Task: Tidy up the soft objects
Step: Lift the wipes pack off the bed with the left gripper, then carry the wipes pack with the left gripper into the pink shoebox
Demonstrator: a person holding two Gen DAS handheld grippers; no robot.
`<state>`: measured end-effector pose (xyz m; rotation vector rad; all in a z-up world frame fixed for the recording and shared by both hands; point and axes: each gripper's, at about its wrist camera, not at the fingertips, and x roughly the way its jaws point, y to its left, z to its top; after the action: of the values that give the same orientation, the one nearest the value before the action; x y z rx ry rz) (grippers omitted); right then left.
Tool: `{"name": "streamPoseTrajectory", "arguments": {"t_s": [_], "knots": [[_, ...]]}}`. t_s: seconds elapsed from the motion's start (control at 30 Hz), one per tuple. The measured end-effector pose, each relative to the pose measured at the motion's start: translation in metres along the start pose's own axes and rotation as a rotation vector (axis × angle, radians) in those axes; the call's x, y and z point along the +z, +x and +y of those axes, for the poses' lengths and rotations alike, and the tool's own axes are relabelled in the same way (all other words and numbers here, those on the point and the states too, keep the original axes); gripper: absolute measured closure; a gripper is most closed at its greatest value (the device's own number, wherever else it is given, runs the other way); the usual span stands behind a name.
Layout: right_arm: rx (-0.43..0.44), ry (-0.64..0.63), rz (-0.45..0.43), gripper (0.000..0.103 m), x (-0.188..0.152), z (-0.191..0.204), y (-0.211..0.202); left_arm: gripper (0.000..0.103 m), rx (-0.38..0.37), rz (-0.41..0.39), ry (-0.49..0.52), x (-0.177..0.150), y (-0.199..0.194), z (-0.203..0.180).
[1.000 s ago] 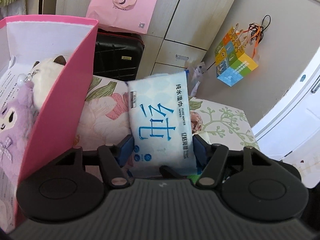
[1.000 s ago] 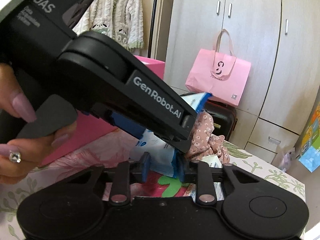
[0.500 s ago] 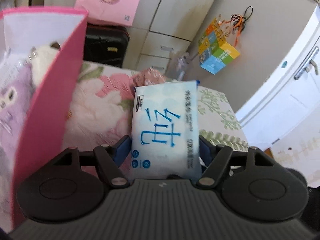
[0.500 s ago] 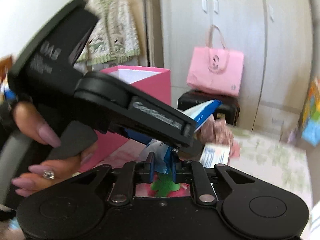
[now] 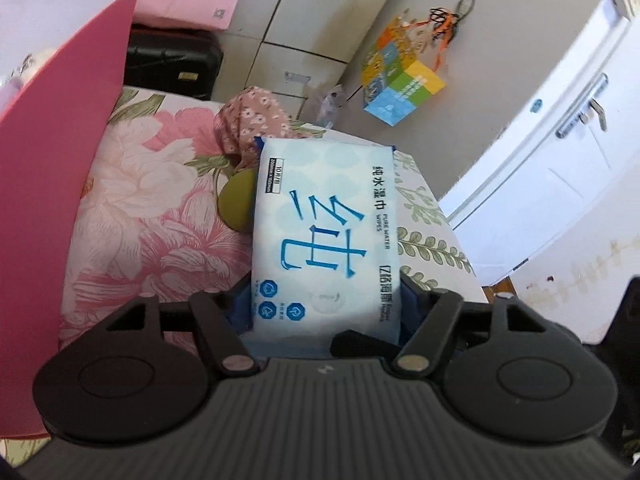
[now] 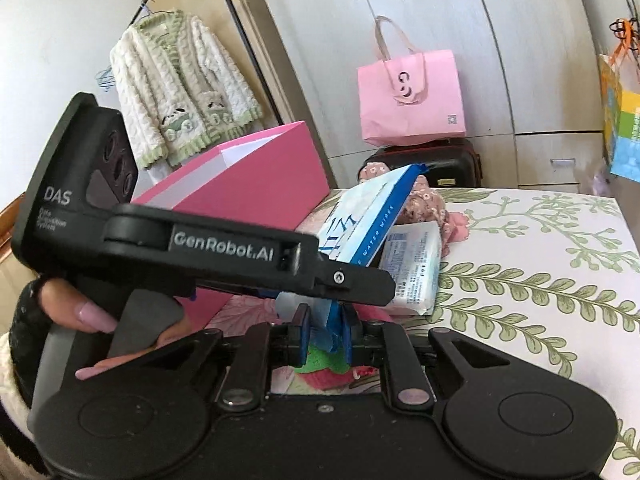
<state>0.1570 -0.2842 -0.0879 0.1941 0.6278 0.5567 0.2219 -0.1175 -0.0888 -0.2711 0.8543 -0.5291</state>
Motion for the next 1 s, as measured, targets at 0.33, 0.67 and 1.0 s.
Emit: {"name": "streamPoseTrajectory", "arguments": {"t_s": [0.33, 0.67, 1.0], "knots": [[0.0, -0.027, 0.012, 0.085, 0.008, 0.019, -0.007, 0.041, 0.071, -0.036, 0.066, -0.005, -0.031, -0.016], [-0.018, -0.07, -0.008, 0.085, 0.016, 0.054, -0.027, 0.04, 0.059, -0.075, 0.083, -0.008, -0.074, -0.021], [-0.004, -0.062, -0.001, 0.085, 0.011, 0.054, -0.022, 0.041, 0.075, -0.069, 0.103, -0.014, -0.072, -0.019]]}}
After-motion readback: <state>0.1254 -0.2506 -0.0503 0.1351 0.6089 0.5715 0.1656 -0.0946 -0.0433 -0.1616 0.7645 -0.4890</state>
